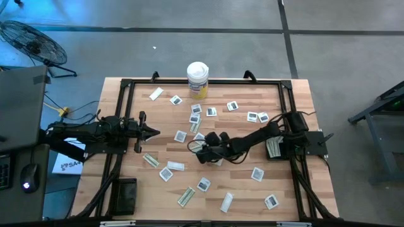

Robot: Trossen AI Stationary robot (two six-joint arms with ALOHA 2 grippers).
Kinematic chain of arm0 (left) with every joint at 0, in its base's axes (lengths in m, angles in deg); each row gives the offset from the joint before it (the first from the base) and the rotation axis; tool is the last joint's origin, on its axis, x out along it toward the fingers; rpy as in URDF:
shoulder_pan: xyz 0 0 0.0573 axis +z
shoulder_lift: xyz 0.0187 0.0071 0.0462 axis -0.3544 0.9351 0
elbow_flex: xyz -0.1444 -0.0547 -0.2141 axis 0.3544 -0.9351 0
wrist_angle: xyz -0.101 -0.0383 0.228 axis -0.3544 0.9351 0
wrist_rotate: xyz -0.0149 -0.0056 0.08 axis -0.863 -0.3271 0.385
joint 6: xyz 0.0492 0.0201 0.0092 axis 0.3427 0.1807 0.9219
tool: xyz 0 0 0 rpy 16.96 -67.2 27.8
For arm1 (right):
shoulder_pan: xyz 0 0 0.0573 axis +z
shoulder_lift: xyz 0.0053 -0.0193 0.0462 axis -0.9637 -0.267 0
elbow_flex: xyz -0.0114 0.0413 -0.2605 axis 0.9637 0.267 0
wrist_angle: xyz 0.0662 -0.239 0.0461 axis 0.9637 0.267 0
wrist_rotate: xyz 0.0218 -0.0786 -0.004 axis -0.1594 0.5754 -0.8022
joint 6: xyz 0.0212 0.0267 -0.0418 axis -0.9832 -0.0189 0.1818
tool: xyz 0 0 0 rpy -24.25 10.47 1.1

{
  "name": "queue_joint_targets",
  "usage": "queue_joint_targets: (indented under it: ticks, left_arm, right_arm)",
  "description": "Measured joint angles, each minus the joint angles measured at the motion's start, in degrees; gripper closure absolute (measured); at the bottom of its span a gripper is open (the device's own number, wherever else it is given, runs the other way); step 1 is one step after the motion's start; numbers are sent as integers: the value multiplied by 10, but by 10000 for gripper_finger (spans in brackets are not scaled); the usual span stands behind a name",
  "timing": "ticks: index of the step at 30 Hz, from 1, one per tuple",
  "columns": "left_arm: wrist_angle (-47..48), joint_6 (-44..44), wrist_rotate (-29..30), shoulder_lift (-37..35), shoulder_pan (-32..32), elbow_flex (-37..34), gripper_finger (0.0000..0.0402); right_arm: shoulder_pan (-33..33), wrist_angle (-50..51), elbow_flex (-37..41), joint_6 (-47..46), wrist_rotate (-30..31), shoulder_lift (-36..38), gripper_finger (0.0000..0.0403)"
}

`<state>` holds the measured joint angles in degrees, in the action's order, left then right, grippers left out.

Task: Pick & Place First Aid Supplies
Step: Put the white bandage pad into the right black bin

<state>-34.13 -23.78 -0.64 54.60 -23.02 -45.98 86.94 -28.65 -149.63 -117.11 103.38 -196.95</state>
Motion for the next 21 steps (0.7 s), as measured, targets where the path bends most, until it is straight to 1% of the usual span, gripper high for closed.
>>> queue_joint_targets:
  ticks: [8, 16, 21]
  left_arm:
    - [0, 0, 0, 0, 0, 0, 401]
    - [0, 0, 0, 0, 0, 0, 401]
    - [0, 0, 0, 0, 0, 0, 401]
  right_arm:
    - [0, 13, 0, -25, -39, 0, 298]
    - [3, 33, -1, -25, -37, 0, 328]
    - [3, 35, -1, -25, -47, 0, 353]
